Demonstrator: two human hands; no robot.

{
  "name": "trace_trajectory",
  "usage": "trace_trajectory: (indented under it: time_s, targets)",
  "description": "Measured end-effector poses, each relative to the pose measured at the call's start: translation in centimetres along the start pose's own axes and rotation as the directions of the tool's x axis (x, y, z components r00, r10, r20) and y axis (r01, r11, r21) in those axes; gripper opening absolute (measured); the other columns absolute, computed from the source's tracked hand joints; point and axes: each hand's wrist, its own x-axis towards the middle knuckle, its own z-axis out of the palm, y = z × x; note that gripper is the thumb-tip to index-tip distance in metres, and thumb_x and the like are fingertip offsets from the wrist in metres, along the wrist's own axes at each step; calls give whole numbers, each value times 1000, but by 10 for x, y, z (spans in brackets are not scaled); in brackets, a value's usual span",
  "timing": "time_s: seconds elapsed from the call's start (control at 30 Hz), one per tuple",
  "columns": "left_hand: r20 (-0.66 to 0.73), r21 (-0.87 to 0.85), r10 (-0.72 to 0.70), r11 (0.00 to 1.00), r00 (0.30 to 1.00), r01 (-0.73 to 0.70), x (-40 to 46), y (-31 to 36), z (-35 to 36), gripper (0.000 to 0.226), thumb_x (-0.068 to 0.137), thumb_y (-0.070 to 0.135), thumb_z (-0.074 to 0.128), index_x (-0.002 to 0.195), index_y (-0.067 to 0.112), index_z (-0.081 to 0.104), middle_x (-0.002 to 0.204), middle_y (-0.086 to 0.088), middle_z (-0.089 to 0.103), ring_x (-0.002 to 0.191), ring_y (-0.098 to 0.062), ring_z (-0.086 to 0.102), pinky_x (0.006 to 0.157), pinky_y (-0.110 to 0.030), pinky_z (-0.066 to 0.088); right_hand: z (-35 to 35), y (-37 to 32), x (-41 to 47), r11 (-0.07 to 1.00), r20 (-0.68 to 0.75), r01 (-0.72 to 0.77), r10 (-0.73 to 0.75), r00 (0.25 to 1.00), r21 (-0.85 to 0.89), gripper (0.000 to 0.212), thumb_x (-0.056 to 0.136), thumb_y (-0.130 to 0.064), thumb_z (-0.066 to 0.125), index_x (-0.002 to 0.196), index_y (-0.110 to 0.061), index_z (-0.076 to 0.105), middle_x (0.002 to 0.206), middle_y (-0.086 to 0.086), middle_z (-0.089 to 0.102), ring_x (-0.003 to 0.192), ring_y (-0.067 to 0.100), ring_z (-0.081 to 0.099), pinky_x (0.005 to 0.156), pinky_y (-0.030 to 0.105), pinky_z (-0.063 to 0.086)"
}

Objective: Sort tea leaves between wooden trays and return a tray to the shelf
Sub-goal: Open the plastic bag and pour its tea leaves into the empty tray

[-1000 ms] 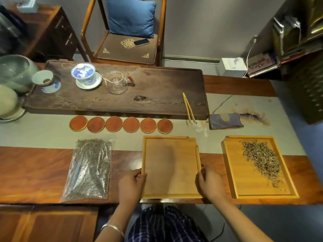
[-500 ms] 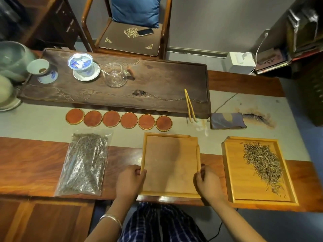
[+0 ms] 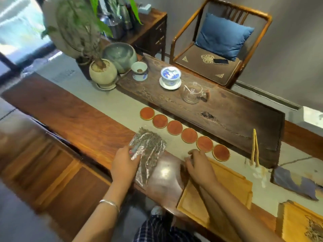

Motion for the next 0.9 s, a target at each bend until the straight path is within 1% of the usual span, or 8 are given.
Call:
trace_trajectory:
  time_s: [0.17,0.3,0.4,0.53,0.63,0.7,0.83,0.9]
  targets:
    - [-6,36,-79,996,997,79,14,-26,-3,42,83,51,66,111,20,59,107,0,56,103,-20,55,72,-34,49,28,-47,66,988,99,150,-147,984,-31,34,95,-25,49,121,-3,53,116,16,58,105,30,55,80,34,43]
    - [72,-2,-32,999,997,33,24,-29,16,77,75,67,63,135,21,48,134,-2,47,124,-24,43,98,-35,40,47,-54,102,991,96,99,-90,991,-94,29,95,-22,48,113,1,49,108,21,53,97,36,52,68,31,32]
    - [149,27,13,1000,989,-17,29,-26,33,94,70,77,58,147,32,31,151,-3,32,138,-28,30,111,-43,29,56,-51,113,994,91,43,-34,995,-102,28,95,-22,48,113,-1,49,115,21,46,87,37,55,68,30,33]
    - [192,62,40,997,981,-53,29,-28,52,92,71,73,61,148,36,26,158,-5,22,145,-30,16,116,-51,22,57,-46,119,993,101,67,-57,993,-98,25,95,-23,46,112,-6,55,113,15,46,82,30,53,69,28,34]
    - [176,61,57,996,983,-69,27,-33,59,85,76,67,61,147,38,25,160,-5,18,146,-29,11,117,-54,20,55,-42,123,985,131,125,-109,985,-122,21,95,-20,45,102,-6,59,100,16,56,97,28,48,66,29,29]
    - [179,62,52,996,983,-64,27,-35,61,84,77,68,59,148,39,24,161,-3,17,146,-28,10,117,-53,18,53,-43,124,976,147,157,-135,980,-154,21,95,-20,45,98,-6,61,97,16,58,98,28,48,66,29,28]
    - [182,69,44,996,982,-58,29,-36,62,84,76,70,58,147,41,25,161,0,16,146,-26,9,118,-52,16,52,-47,126,940,173,237,-198,965,-246,24,94,-24,48,98,-5,63,100,15,57,98,30,51,73,36,44]
    - [181,66,43,996,982,-56,28,-37,62,84,75,72,57,147,42,26,161,1,17,146,-25,9,117,-51,15,51,-49,127,938,180,236,-194,964,-255,24,94,-23,48,99,-4,62,101,15,55,96,31,53,75,38,47]
